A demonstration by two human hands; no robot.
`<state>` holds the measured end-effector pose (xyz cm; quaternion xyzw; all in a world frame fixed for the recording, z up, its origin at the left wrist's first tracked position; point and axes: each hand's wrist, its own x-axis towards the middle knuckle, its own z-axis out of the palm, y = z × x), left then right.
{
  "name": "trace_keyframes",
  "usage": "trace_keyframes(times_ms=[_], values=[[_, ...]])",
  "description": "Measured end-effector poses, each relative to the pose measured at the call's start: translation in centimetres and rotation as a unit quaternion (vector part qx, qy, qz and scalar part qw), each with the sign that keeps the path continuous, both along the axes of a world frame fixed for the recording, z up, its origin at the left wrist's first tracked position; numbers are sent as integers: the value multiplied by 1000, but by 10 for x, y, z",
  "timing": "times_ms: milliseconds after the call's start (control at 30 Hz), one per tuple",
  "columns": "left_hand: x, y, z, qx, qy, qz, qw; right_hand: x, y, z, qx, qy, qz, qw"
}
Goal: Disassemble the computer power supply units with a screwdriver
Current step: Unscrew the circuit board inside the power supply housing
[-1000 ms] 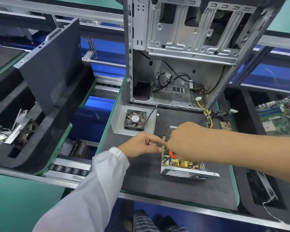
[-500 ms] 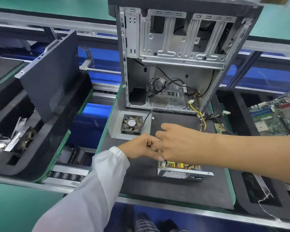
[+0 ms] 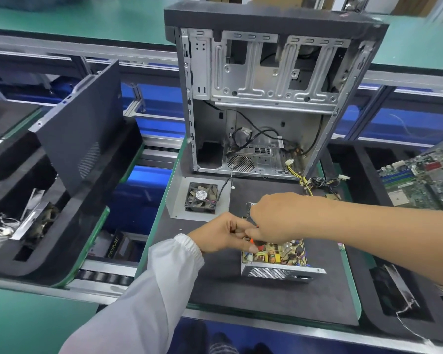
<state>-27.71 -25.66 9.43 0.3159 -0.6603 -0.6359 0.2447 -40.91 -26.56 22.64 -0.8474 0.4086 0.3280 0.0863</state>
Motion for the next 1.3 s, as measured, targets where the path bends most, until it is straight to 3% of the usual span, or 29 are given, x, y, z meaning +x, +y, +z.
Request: trace_keyframes(times_ms=[333, 533, 600, 667, 733, 867, 1133, 1233, 1300], values=[[10, -17, 3, 46, -26, -33, 998, 4, 8, -4, -84, 64, 240, 965], [5, -18, -1, -20, -115, 6, 993, -7, 16, -9, -135, -27, 325, 936], [4, -17, 1, -23, -109, 8, 994, -9, 15, -7, -126, -57, 319, 938], [4, -15, 2, 2, -73, -3, 997, -14, 11, 0, -122, -65, 248, 959], [3, -15, 1, 1, -66, -8, 998, -18, 7, 4, -136, -41, 158, 977], [-6, -17, 2, 5, -62, -29, 998, -14, 9, -1, -137, 5, 100, 986], [-5, -19, 6, 7, -53, -32, 998, -16, 13, -1, -165, -21, 178, 970], [-2, -20, 3, -14, -66, -19, 998, -20, 17, 2, -139, -59, 183, 972], [0, -18, 4, 21, -77, -15, 997, -19, 21, 3, -124, -85, 183, 972]])
